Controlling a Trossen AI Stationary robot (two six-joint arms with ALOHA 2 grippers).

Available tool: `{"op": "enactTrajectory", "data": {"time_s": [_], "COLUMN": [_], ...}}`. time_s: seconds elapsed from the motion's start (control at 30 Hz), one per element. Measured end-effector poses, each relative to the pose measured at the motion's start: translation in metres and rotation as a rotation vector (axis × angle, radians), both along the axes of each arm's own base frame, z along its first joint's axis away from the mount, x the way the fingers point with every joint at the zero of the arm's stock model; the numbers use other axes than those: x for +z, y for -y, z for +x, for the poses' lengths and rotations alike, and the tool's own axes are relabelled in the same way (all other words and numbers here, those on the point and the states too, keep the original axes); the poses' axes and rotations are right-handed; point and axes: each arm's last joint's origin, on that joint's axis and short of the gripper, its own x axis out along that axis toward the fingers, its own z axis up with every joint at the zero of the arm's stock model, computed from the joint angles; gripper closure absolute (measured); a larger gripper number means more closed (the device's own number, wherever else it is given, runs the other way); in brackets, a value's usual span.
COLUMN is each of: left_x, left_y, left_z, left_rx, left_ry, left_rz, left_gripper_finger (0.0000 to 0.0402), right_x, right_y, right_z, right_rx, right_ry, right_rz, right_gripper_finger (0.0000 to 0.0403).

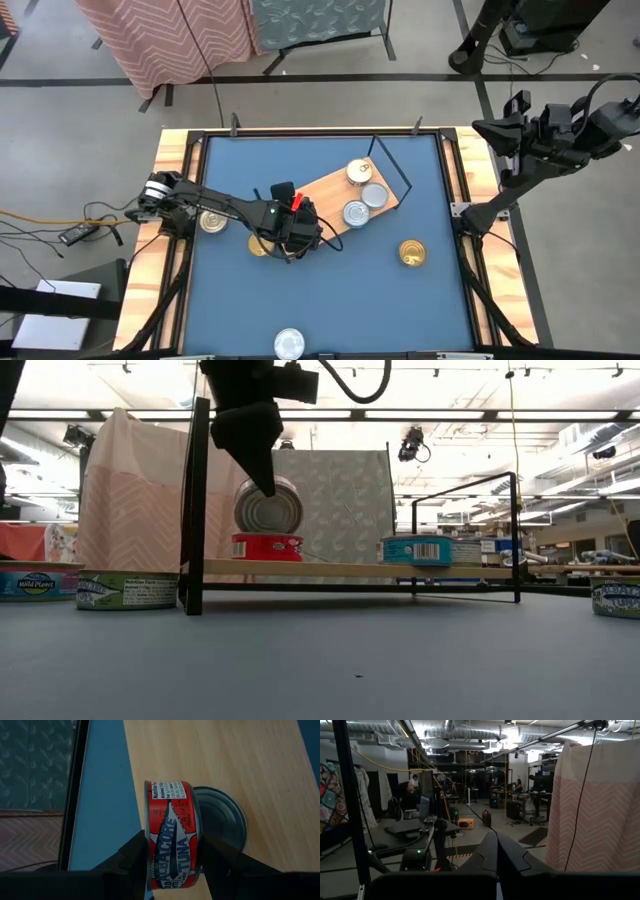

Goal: Stack canned seafood by type on shelf
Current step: Stack the red tuna can on top of the red tuna can on the shelf

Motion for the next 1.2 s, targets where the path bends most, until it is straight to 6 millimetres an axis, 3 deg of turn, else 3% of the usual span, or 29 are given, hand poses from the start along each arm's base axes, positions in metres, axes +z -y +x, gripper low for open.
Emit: {"op": "enactTrajectory", "data": {"time_s": [0.67,1.0,1.2], "left_x": [-0.003,0.016,0.035], "left_y": [0.002,0.004,0.002], "left_z": [-0.002,0.003,-0.004], "left_rx": [0.057,0.057,0.117], "left_ry": [-0.001,0.046,0.012], "left_rz": [-0.097,-0.145,-0.14], "left_gripper_finger": [0.0171,0.0144,0.015], "right_x": [0.0,0.0,0.0], "right_y": [0.0,0.0,-0.001], "right_z": [0.0,0.0,0.0], "right_rx": [-0.001,0.015,0.039], "right_ry": [-0.001,0.001,0.006], "right_rz": [-0.004,-0.007,-0.003], "right_gripper_finger": [0.0395,0.0393,0.0393]}}
